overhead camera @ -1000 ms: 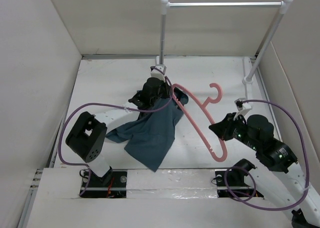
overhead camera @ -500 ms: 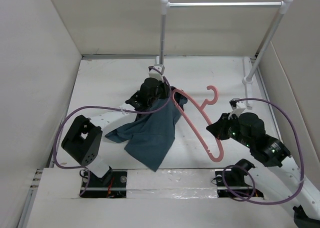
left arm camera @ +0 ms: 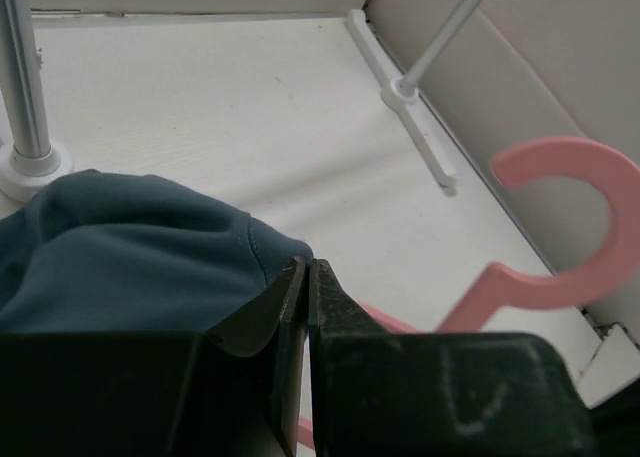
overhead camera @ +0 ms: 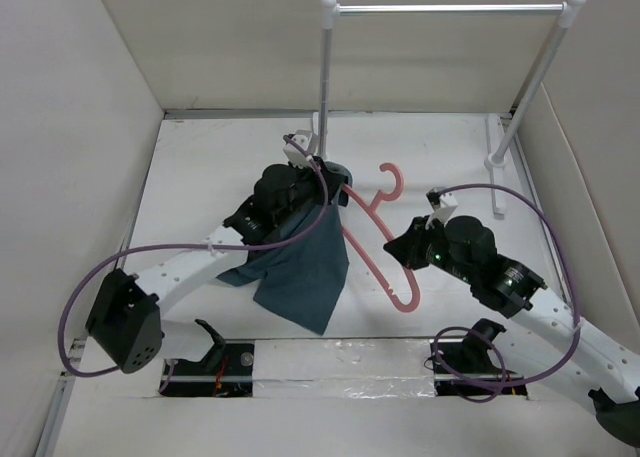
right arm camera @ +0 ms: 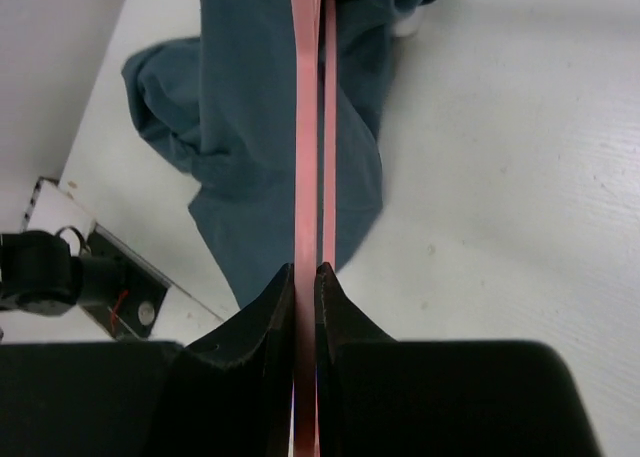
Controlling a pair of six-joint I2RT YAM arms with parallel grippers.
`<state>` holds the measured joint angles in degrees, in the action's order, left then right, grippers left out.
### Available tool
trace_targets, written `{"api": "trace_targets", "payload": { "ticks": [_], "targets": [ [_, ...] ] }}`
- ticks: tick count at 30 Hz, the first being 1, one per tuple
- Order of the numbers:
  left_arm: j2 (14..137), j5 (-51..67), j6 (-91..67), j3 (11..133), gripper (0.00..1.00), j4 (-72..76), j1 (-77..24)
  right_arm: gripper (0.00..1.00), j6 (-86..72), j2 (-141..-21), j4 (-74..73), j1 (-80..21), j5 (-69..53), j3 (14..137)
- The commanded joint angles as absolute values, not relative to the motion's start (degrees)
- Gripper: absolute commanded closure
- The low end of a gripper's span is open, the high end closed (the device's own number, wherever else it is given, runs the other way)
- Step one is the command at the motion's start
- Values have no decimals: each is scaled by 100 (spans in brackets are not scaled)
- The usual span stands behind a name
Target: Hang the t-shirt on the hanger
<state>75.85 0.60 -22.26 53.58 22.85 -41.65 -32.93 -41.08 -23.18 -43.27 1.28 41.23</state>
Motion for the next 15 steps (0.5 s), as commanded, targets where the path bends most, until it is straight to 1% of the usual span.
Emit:
{"api": "trace_targets", "payload": {
  "ticks": [1,4,7,10,15],
  "targets": [
    [6848,344,-2478,5239,100,2664,-4175,100,-3375,-4174,-994,-4395,780,4122],
    [6356,63,-2444,5212,100,2409,-4175,100,-3288,-4263,-967,-4447,958,4340],
    [5977,-954,-2329,5308,100,2084,-4315,100,-3191,-4096,-1325,-4518,1045,4587],
    [5740,-1264,-2241,5370,100,1978,-4377,100,-3155,-3631,-1730,-4570,924,4799],
    [5721,-1389,-2171,5642,100,1934,-4377,100,-3252,-3007,-2214,-4570,642,5062]
  ]
}}
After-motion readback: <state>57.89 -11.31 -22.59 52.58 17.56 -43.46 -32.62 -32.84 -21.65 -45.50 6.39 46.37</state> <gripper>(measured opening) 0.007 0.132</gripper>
